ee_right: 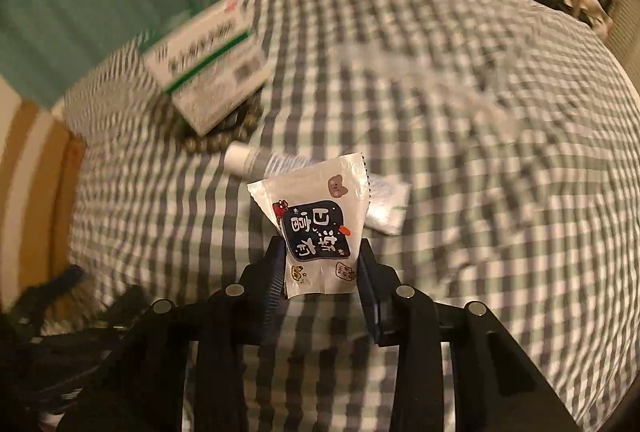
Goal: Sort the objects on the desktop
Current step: 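Grasp the white snack sachet with the right gripper while the left gripper grasps the toothpaste tube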
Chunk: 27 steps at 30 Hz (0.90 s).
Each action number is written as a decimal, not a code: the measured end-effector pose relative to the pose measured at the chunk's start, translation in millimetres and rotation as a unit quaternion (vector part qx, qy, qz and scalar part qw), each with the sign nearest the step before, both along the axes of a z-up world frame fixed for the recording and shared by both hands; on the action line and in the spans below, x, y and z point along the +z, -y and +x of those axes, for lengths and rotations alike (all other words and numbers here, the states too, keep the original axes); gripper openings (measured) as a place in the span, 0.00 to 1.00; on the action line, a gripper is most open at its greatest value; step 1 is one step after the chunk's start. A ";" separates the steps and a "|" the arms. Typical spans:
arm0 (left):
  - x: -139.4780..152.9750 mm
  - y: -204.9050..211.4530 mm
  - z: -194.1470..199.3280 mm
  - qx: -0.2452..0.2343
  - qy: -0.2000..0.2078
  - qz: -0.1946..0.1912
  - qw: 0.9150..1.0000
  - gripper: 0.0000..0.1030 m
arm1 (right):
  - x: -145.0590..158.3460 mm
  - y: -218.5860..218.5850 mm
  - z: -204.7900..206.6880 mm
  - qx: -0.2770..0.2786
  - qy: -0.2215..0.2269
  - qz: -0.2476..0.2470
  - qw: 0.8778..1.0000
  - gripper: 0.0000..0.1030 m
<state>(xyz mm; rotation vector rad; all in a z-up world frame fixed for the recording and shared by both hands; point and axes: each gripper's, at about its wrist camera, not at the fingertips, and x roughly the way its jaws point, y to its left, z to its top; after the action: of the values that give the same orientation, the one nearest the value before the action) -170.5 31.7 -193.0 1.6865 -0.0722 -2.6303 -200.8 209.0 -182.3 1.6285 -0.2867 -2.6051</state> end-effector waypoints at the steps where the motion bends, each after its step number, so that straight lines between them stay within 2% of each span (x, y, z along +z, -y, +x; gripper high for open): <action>1: 3.2 -7.4 -0.1 -0.005 -0.002 0.002 1.000 1.00 | 7.1 -5.9 2.9 -0.009 -0.009 0.009 1.000 0.33; 4: 7.8 -33.9 -5.6 -0.016 -0.002 0.017 1.000 1.00 | 25.9 -31.1 9.8 -0.048 -0.037 0.033 0.998 0.33; 7: 11.2 -59.9 -13.7 -0.013 0.002 0.028 1.000 1.00 | 31.2 -56.9 6.2 -0.087 -0.048 0.046 0.994 0.33; 11: 12.3 -92.0 -28.4 0.023 0.009 0.063 0.998 1.00 | 26.4 -82.0 9.2 -0.117 -0.050 0.022 0.992 0.33; 13: 4.9 -105.9 -40.0 0.040 0.033 0.069 0.996 1.00 | 24.7 -90.7 11.2 -0.126 -0.050 0.020 0.991 0.33; 17: -10.7 -118.6 -61.3 0.086 0.045 0.102 0.990 1.00 | 14.7 -104.6 4.8 -0.132 -0.047 -0.004 0.990 0.33; 20: -19.4 -129.6 -74.1 0.088 0.046 0.078 0.992 1.00 | 10.0 -107.0 4.9 -0.134 -0.042 -0.019 0.990 0.33; 22: -15.7 -132.6 -72.7 0.072 0.020 0.077 0.994 0.88 | 8.3 -107.6 3.9 -0.131 -0.042 -0.023 0.990 0.34; 23: -12.4 -133.2 -70.1 0.062 0.007 0.075 0.995 0.60 | 8.0 -107.8 3.3 -0.130 -0.041 -0.024 0.990 0.34; 24: -9.4 -134.8 -67.9 0.044 0.000 0.060 0.997 0.46 | 7.7 -107.9 2.9 -0.128 -0.040 -0.023 0.991 0.34; 25: -8.2 -134.6 -66.5 0.029 -0.001 0.059 0.998 0.38 | 7.4 -108.0 2.4 -0.127 -0.040 -0.023 0.991 0.34; 26: -6.1 -132.9 -65.2 0.014 0.000 0.069 0.998 0.21 | 6.3 -107.6 1.1 -0.127 -0.039 -0.022 0.991 0.34; 27: -3.1 -129.6 -62.4 0.006 0.000 0.080 0.997 0.17 | 6.2 -106.9 0.7 -0.126 -0.040 -0.020 0.991 0.34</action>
<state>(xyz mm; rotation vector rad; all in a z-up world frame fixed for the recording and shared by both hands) -232.9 161.3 -196.1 1.7244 0.1518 -2.6937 -200.1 315.9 -176.1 1.5641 -0.5716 -2.8158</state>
